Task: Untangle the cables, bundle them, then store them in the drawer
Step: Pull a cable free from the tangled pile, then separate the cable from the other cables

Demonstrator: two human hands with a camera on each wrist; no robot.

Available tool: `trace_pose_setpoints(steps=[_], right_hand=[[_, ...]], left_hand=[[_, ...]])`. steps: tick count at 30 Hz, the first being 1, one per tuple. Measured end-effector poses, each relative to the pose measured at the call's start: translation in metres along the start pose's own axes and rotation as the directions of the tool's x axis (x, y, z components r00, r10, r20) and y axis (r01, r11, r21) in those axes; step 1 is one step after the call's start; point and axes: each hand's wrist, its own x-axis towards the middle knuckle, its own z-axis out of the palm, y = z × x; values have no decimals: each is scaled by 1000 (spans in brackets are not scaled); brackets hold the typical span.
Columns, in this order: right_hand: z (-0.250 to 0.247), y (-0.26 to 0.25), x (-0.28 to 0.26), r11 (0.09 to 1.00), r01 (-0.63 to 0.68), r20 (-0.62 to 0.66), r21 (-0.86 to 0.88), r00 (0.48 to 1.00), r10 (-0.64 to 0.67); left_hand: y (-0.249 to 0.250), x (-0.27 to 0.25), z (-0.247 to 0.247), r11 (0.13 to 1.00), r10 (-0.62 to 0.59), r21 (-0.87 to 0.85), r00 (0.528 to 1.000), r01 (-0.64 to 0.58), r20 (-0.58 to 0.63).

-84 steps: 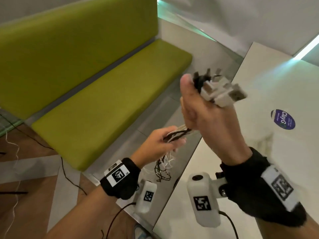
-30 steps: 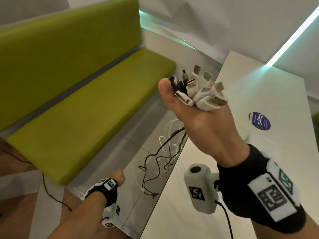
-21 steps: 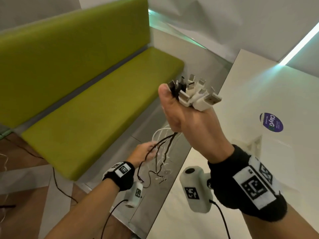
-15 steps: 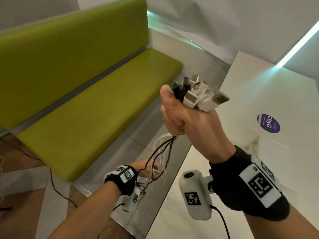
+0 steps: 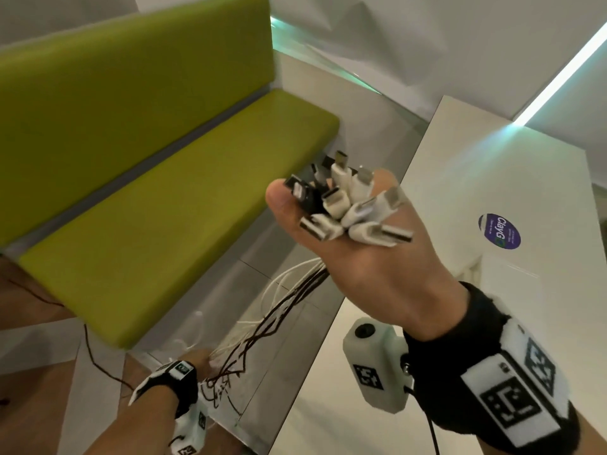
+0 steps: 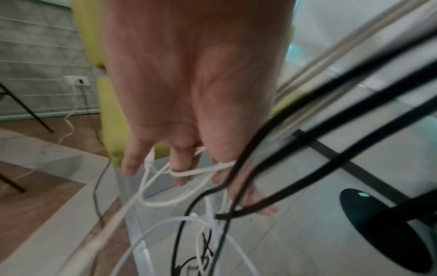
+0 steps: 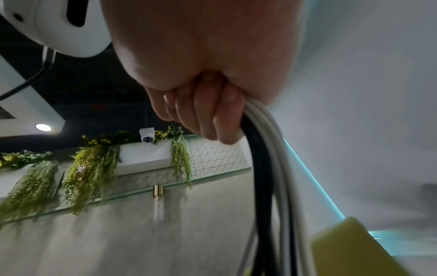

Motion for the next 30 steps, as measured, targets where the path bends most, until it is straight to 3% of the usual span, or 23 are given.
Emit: trace_pose_setpoints(steps=[1,4,8,10,13,14,16,21,25,30], right_hand=[[-1,1,0,1000,-8,12,-20,1000,9],[-6,1,-1,992,-26,3,-127,1000,27],[-17,6,2,976,-35,-24,-213,999,31],[-19,8,1,961,-27,-14,-275,1000,24],[-26,8,0,944,-3,-48,-329,999,-14],[-25,6,1,935,18,-42,-354,998,-35],[-22,4,3,920,49,-7,-390,998,-56],[-2,5,3,963,3,93,-270,995,23],[3,11,2,956,-9,83,-295,996,35],[0,14,1,939,-37,62,-343,996,62]], left_hand=[[-6,-12,0,998,-40,41,999,40,1],[-35,-17,7,987,-153,-47,988,153,-8],[-76,-19,10,915,-330,-279,938,290,-105],[-97,-27,13,942,-293,-193,954,276,-64],[-127,-22,16,886,-375,-326,923,330,-85],[-141,-5,22,901,-375,-260,925,347,-65],[-128,-9,9,920,-341,-234,937,315,-79],[-47,-26,-42,957,-134,-283,967,70,-214],[13,-28,-74,928,46,-332,937,-168,-346],[32,-26,-90,918,91,-334,934,-213,-346]])
